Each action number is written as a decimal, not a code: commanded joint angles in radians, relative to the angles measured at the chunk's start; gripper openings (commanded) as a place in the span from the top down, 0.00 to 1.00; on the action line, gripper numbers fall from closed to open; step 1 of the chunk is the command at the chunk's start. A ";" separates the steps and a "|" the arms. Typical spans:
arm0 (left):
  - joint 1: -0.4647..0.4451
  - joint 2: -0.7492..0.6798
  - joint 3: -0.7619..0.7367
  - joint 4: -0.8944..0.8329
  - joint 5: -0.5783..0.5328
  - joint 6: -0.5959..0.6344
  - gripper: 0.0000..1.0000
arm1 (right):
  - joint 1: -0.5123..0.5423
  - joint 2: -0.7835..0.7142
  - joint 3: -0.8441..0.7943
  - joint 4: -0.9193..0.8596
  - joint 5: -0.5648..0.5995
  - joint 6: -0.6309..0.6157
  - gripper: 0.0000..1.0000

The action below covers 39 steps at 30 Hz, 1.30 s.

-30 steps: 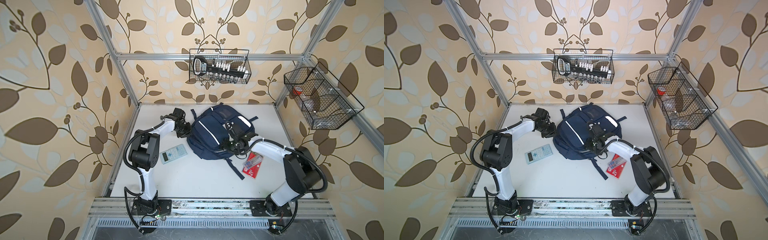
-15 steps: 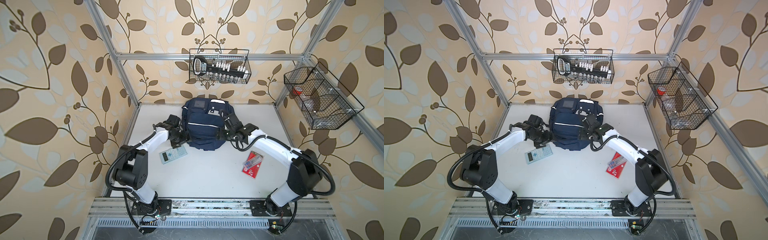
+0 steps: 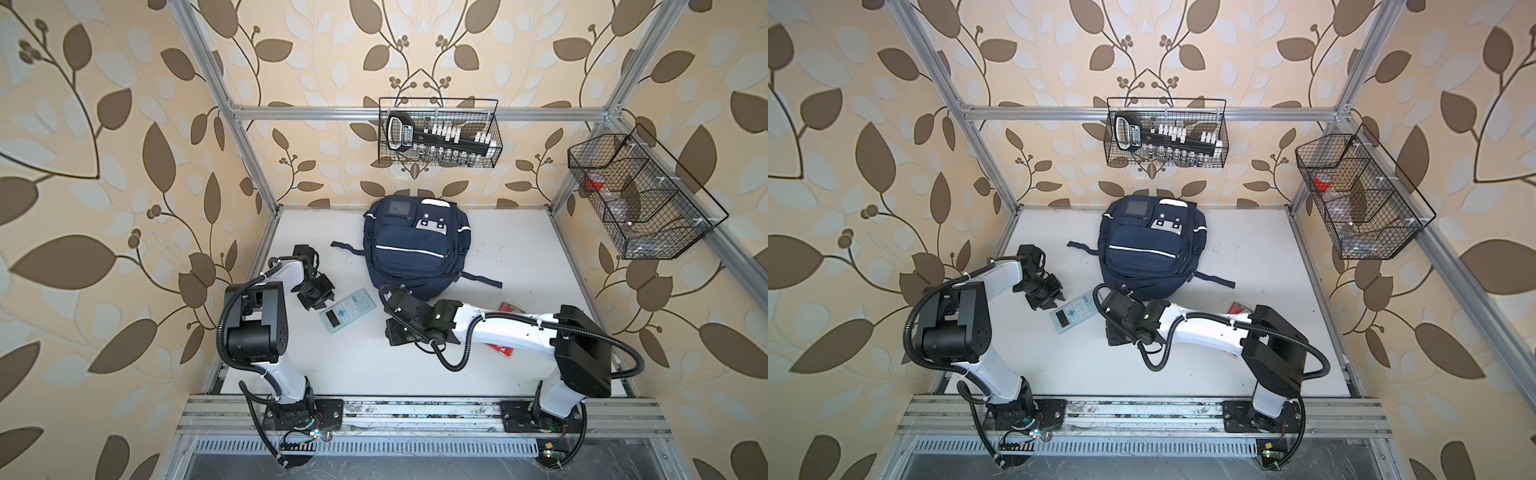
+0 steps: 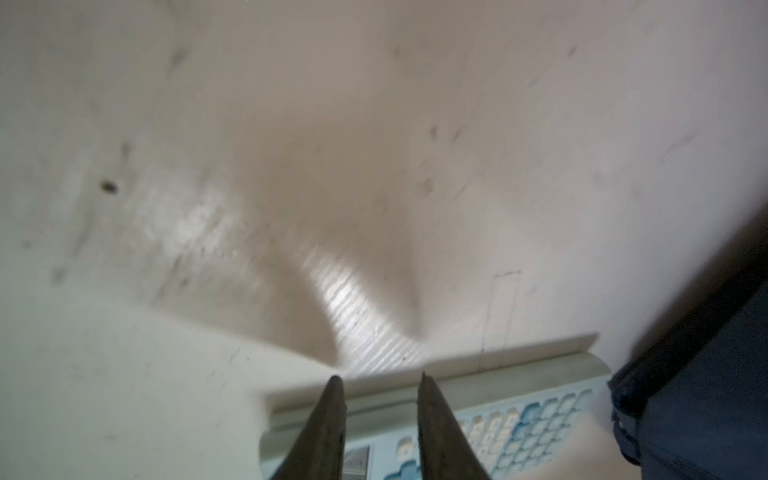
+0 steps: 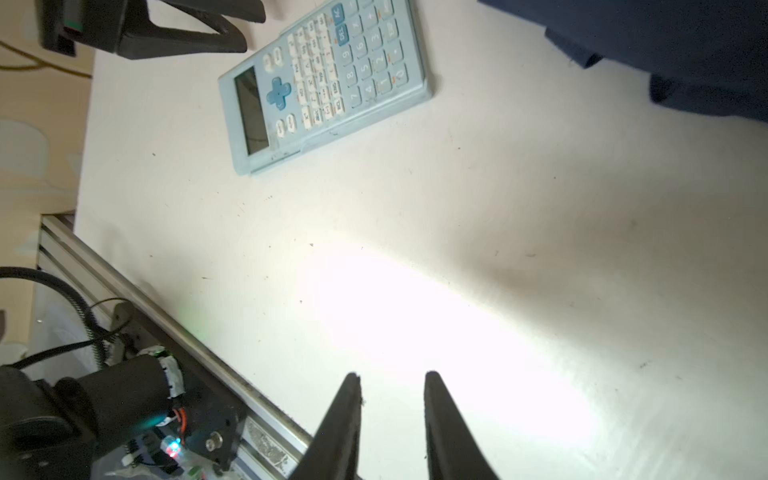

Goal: Pack the student bag

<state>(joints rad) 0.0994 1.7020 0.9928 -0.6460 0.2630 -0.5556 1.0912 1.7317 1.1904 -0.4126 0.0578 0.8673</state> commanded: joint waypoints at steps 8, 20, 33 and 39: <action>-0.084 -0.314 -0.295 0.035 0.242 -0.079 0.72 | 0.001 0.042 -0.002 -0.019 0.021 0.086 0.48; -0.428 -0.591 -0.209 -0.066 -0.087 -0.269 0.31 | 0.032 0.128 0.066 -0.176 0.148 0.107 0.01; -0.258 -0.728 -0.072 -0.173 -0.079 -0.154 0.01 | 0.042 0.272 0.245 -0.222 0.153 -0.271 0.01; -0.250 -0.752 -0.120 -0.139 -0.052 -0.163 0.01 | 0.048 0.342 0.270 -0.222 0.133 -0.279 0.01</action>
<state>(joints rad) -0.1616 0.9775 0.8799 -0.7971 0.1829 -0.7235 1.1324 2.0323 1.4429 -0.6037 0.1993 0.6201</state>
